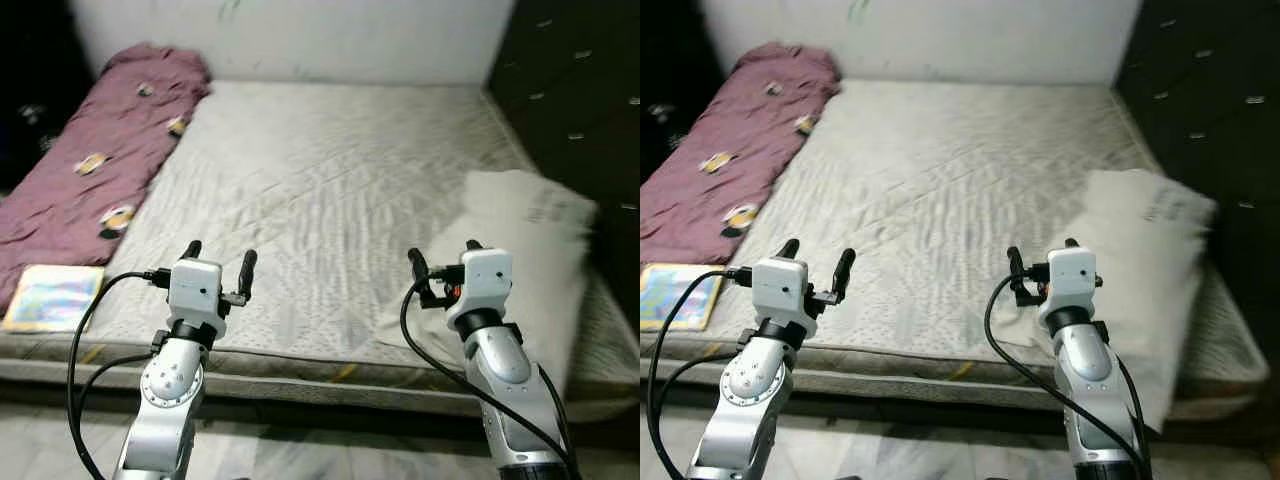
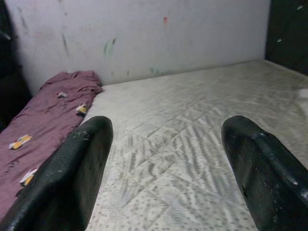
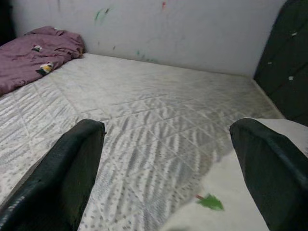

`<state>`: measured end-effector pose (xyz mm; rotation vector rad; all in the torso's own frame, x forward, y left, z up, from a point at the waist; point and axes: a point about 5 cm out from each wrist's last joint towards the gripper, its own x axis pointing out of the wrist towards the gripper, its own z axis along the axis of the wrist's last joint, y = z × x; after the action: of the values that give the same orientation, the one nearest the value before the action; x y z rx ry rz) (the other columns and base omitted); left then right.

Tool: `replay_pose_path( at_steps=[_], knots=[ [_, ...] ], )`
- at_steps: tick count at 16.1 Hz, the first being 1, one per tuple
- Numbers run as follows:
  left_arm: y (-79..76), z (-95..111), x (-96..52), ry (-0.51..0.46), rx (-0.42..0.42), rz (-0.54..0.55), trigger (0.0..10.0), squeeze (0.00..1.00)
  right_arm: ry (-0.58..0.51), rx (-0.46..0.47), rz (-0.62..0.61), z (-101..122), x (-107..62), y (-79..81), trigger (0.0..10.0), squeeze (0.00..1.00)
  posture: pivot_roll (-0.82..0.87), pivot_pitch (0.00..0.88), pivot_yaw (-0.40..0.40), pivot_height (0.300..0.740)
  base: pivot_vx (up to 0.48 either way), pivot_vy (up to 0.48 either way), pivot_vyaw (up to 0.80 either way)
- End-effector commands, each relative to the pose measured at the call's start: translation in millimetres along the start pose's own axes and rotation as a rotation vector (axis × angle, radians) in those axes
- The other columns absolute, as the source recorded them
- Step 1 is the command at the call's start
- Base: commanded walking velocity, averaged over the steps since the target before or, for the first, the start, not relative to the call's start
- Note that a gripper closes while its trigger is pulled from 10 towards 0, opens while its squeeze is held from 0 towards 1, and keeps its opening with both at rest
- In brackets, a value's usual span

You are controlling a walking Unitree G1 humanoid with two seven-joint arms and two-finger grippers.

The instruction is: Clean up the room

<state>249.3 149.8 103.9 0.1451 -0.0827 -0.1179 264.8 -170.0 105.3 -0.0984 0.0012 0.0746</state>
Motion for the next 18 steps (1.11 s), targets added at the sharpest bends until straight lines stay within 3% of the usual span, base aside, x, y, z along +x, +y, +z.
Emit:
replay_pose_path(
  at_steps=[1, 7, 11, 14, 18],
  knots=[
    [2.3, 3.8, 1.1, -0.018, 0.003, 0.0, 10.0, 0.0, -0.017, -0.001, 0.002, 3.7, 0.7, 0.5, 10.0, 0.0, -0.12, 0.0, 0.013, 0.74, 0.277, 0.0, 0.0],
    [11.4, 6.7, 3.4, -0.013, 0.019, 0.057, 10.0, 0.0, -0.03, 0.001, -0.01, 8.3, 2.0, 7.5, 10.0, 0.0, -0.08, 0.022, 0.026, 0.74, 0.042, 0.0, 0.0],
    [7.4, 8.7, 4.5, -0.013, 0.027, 0.04, 10.0, 0.0, -0.016, 0.034, -0.017, 5.1, 1.7, 11.2, 10.0, 0.0, -0.09, 0.011, 0.037, 0.74, 0.0, 0.0, 0.0],
    [7.3, 4.6, 2.6, 0.008, 0.011, 0.034, 10.0, 0.0, -0.005, 0.043, -0.028, 1.3, -0.5, 9.3, 10.0, 0.0, -0.1, 0.0, 0.039, 0.74, 0.0, -0.296, -0.52],
    [5.6, 4.1, 3.0, 0.009, 0.012, 0.033, 10.0, 0.0, 0.001, 0.041, -0.027, -0.2, -1.3, 7.9, 10.0, 0.0, -0.1, 0.0, 0.03, 0.74, 0.0, -0.319, 0.0]
  ],
)
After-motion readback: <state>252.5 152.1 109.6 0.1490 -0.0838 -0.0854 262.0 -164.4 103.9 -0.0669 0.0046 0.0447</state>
